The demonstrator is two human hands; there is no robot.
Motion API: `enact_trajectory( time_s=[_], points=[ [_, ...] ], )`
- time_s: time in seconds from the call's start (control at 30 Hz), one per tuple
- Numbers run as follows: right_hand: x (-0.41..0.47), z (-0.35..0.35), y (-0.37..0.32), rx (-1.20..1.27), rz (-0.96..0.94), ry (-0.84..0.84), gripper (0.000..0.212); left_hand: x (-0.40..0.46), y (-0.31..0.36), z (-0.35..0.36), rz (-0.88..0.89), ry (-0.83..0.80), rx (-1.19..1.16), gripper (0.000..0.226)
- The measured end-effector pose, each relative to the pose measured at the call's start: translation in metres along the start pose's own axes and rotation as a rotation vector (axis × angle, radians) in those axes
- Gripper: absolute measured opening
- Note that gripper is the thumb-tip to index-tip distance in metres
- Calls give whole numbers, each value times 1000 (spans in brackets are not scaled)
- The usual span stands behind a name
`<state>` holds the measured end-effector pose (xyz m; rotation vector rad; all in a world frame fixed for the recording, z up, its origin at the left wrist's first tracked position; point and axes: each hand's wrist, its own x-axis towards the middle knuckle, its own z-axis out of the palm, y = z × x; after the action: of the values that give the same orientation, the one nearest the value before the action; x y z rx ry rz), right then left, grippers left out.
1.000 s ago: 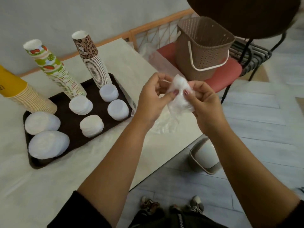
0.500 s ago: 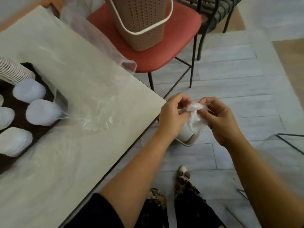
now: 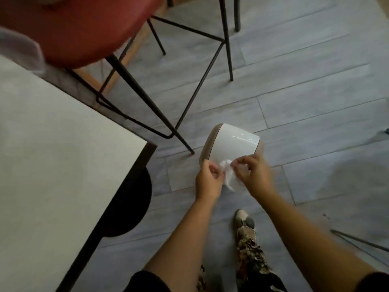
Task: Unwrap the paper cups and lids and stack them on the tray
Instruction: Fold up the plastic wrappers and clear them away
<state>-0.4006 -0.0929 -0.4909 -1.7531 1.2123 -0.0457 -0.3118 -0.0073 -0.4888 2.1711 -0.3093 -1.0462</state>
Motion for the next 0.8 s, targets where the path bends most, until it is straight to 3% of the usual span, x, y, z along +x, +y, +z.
enact_trajectory(
  time_s=[0.13, 0.33, 0.43, 0.57, 0.67, 0.73, 0.8],
  points=[
    [29, 30, 36, -96, 16, 16, 17, 39, -28, 32, -50, -59, 145, 6],
    [70, 62, 67, -219, -128, 24, 13, 83, -57, 61, -130, -107, 140, 27],
    [86, 77, 77, -366, -133, -154, 37, 98, -71, 72, -175, -189, 64, 38],
    [99, 93, 89, -527, 20, -423, 65, 98, -80, 79, -178, -286, 144, 52],
    [91, 87, 89, -451, -13, -401, 62, 85, -75, 75, -133, -285, 173, 39],
    [80, 77, 81, -412, -78, -321, 47, 72, -66, 68, -131, -256, 165, 32],
    [65, 61, 66, -348, -137, -253, 34, 54, -52, 58, -150, -235, 118, 43]
  ],
)
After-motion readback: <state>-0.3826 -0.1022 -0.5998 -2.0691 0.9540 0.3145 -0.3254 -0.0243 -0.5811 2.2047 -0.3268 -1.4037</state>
